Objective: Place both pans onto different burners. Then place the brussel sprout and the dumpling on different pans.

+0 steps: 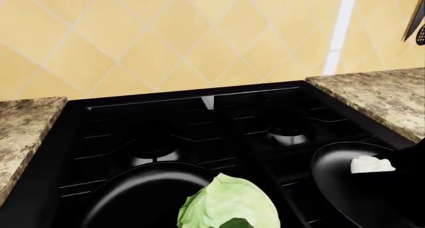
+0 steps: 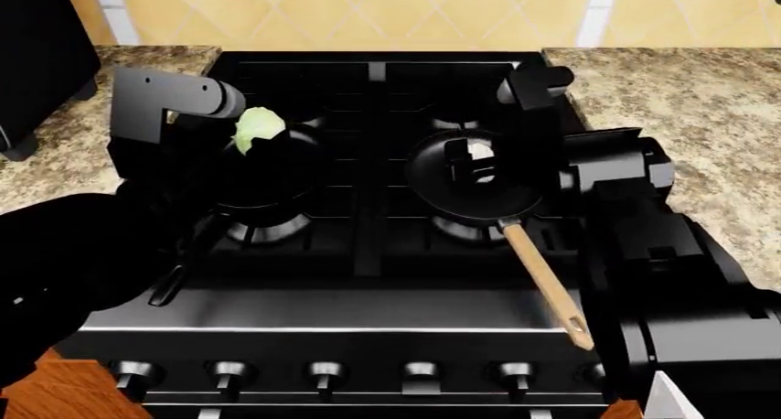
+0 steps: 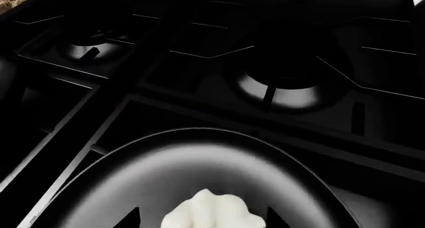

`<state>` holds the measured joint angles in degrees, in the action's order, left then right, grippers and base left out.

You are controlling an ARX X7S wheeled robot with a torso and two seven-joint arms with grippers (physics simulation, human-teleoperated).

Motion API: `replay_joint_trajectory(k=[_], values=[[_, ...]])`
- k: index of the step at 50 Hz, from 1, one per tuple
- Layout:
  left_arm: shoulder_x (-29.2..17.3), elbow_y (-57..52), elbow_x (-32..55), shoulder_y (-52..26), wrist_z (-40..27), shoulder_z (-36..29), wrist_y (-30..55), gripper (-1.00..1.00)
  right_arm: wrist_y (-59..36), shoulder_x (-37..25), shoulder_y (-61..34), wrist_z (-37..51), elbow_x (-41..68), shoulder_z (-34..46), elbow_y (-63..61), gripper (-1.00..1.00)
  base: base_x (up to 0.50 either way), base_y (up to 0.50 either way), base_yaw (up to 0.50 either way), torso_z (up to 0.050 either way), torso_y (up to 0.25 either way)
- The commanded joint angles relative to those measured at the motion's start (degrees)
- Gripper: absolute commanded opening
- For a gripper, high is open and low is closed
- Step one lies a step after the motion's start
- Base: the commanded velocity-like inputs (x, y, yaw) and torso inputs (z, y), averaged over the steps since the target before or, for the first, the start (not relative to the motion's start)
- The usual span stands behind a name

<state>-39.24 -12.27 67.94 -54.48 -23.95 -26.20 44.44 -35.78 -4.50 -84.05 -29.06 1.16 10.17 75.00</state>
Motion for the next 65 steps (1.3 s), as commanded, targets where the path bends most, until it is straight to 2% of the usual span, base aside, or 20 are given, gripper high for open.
replay_joint_trajectory(k=[1, 27, 28, 32, 40, 51, 60, 63, 65], values=[[-0.3, -0.4, 0.6, -0.5, -0.6, 1.0, -0.4, -1.0, -0.2, 0.0, -0.8, -0.7, -0.9, 0.0, 0.0, 1.0, 0.0, 0.0, 0.0, 0.0, 0.01], [0.0, 0.0, 0.3, -0.4, 0.1, 0.5, -0.7, -1.0, 1.1, -0.6, -4.2, -3.2, -2.6, 3.2, -0.6, 1.0, 0.0, 0.0, 0.0, 0.0, 0.0], [0.0, 0.0, 0.3, -0.4, 0.2, 0.4, -0.8, -1.0, -0.1, -0.8, -3.5, -3.3, -2.8, 3.4, -2.7, 1.0, 0.0, 0.0, 0.0, 0.0, 0.0], [0.2, 0.3, -0.1, -0.4, 0.3, 0.2, -0.9, -1.0, -13.0, -3.2, 4.6, -4.1, -3.5, 4.3, -24.9, 1.0, 0.0, 0.0, 0.0, 0.0, 0.0], [0.7, 1.4, -1.3, -1.5, 0.5, -0.7, -0.6, -1.0, -27.8, -7.8, 13.9, -5.9, -5.0, 6.7, -52.0, 1.0, 0.0, 0.0, 0.0, 0.0, 0.001], [4.4, 10.5, -6.7, -6.8, 3.0, -4.1, -0.6, -1.0, -43.7, -13.4, 23.8, -6.6, -6.8, 6.7, -83.6, 1.0, 0.0, 0.0, 0.0, 0.001, 0.001], [6.5, 17.8, -10.2, -9.8, 5.4, -6.4, -1.0, -1.0, -53.9, -14.0, 27.1, -7.1, -7.6, 6.9, -100.4, 1.0, 0.0, 0.0, 0.0, 0.0, 0.0], [7.4, 21.0, -11.0, -10.8, 6.3, -7.2, -0.6, -1.0, -54.2, -12.6, 28.8, -12.3, -14.0, 8.2, -103.1, 1.0, 0.0, 0.0, 0.0, 0.0, 0.003], [7.8, 22.6, -11.4, -11.3, 6.7, -7.6, -0.5, -1.0, -54.2, -10.1, 29.8, -21.9, -26.2, 9.8, -103.9, 1.0, 0.0, 0.0, 0.0, 0.0, 0.0]])
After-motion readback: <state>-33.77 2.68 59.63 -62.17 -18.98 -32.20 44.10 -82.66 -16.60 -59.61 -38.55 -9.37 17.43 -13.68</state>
